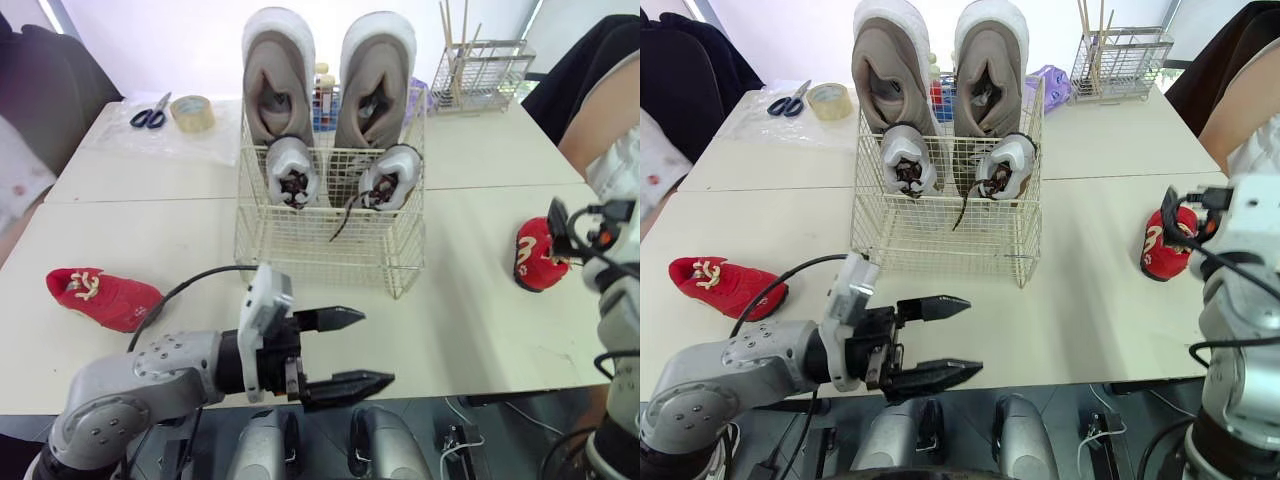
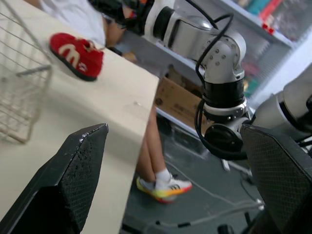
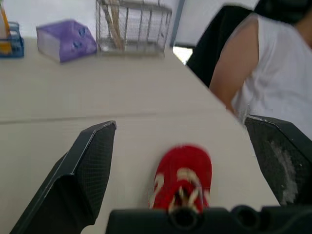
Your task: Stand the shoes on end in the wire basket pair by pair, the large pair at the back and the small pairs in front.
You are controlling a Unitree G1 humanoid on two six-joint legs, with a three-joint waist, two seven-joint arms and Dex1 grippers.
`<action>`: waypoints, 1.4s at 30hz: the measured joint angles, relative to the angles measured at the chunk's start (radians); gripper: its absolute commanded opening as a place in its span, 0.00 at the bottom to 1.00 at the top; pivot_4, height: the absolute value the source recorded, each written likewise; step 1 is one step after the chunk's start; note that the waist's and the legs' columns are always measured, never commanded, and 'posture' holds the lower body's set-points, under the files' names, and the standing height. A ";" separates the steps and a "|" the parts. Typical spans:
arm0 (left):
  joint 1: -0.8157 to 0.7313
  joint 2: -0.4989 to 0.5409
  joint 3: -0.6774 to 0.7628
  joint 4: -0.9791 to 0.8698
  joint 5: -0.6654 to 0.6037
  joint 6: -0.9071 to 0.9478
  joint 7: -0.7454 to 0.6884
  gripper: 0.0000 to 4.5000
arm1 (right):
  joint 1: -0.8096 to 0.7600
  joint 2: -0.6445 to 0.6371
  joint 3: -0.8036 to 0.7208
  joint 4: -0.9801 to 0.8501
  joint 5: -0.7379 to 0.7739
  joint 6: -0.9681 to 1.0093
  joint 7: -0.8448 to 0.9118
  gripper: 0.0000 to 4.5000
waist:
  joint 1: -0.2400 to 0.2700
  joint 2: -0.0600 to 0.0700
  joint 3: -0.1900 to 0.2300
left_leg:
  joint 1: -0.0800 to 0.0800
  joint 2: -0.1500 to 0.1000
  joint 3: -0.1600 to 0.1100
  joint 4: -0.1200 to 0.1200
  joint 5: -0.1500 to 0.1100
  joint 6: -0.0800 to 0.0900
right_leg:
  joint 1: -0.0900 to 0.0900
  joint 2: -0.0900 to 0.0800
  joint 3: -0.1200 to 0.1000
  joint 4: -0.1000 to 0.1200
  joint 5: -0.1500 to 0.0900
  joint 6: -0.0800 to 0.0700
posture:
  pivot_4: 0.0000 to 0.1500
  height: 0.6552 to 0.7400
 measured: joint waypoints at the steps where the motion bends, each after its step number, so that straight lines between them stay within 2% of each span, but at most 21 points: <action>1: 0.000 0.004 0.000 0.000 0.003 -0.001 -0.003 0.99 | 0.006 0.019 -0.009 -0.005 0.011 0.025 0.001 1.00 | -0.001 0.000 0.000 | 0.000 0.000 0.000 0.000 0.000 0.000 | 0.000 0.000 0.000 0.000 -0.001 -0.001 | 1.00 1.00; 5: 0.001 0.041 0.000 0.000 0.005 -0.002 -0.029 0.99 | 0.023 0.073 -0.032 -0.012 0.029 0.063 0.006 1.00 | -0.003 0.001 0.000 | 0.000 0.000 0.000 -0.001 0.000 0.001 | -0.001 0.000 0.000 0.000 -0.002 -0.004 | 1.00 1.00; 10: 0.010 0.076 -0.003 0.001 0.075 -0.006 -0.074 0.99 | 0.072 0.129 0.013 0.054 0.019 0.041 -0.003 1.00 | -0.002 0.001 -0.001 | 0.000 0.000 0.000 -0.003 0.000 0.001 | -0.001 0.000 0.000 -0.001 -0.002 -0.004 | 1.00 1.00; 17: 0.060 0.095 -0.009 -0.001 0.164 -0.023 -0.090 0.99 | -0.020 0.211 -0.035 0.177 -0.003 0.026 -0.100 1.00 | -0.002 0.001 -0.001 | -0.001 0.000 0.000 -0.004 0.000 0.000 | -0.003 0.000 0.000 -0.001 -0.002 -0.003 | 1.00 1.00; 29: 0.087 0.098 0.000 -0.024 0.178 -0.025 -0.045 0.99 | -0.120 0.236 0.002 0.512 -0.026 -0.211 -0.132 1.00 | -0.017 0.001 -0.001 | -0.001 0.000 0.000 -0.005 0.000 0.000 | -0.002 0.001 0.000 -0.001 -0.001 -0.002 | 1.00 1.00; 32: 0.089 0.111 0.005 -0.031 0.171 -0.025 -0.033 1.00 | -0.171 0.230 0.015 0.621 -0.049 -0.301 -0.155 0.81 | -0.026 0.000 -0.001 | 0.001 0.000 0.000 -0.005 0.000 0.000 | -0.001 0.000 0.000 -0.001 -0.001 -0.002 | 1.00 1.00; 35: 0.091 0.124 0.020 -0.037 0.157 -0.024 -0.022 1.00 | -0.186 0.224 0.025 0.683 -0.064 -0.367 -0.167 0.50 | -0.028 0.000 -0.002 | 0.001 0.000 0.000 -0.005 0.001 -0.002 | -0.001 0.001 0.000 -0.001 -0.001 -0.002 | 1.00 1.00; 36: 0.096 0.134 0.029 -0.037 0.150 -0.024 -0.022 1.00 | -0.188 0.224 0.035 0.694 -0.065 -0.384 -0.167 0.45 | -0.028 -0.001 -0.002 | 0.001 0.000 0.000 -0.005 0.002 -0.002 | -0.001 0.001 0.000 -0.001 -0.001 -0.002 | 1.00 1.00; 42: 0.120 0.156 0.090 -0.037 0.099 -0.027 -0.018 1.00 | -0.190 0.224 0.065 0.725 -0.080 -0.441 -0.190 0.44 | -0.030 -0.002 -0.002 | 0.004 0.000 0.000 -0.005 0.000 0.000 | 0.002 0.000 0.000 -0.001 -0.001 -0.002 | 1.00 1.00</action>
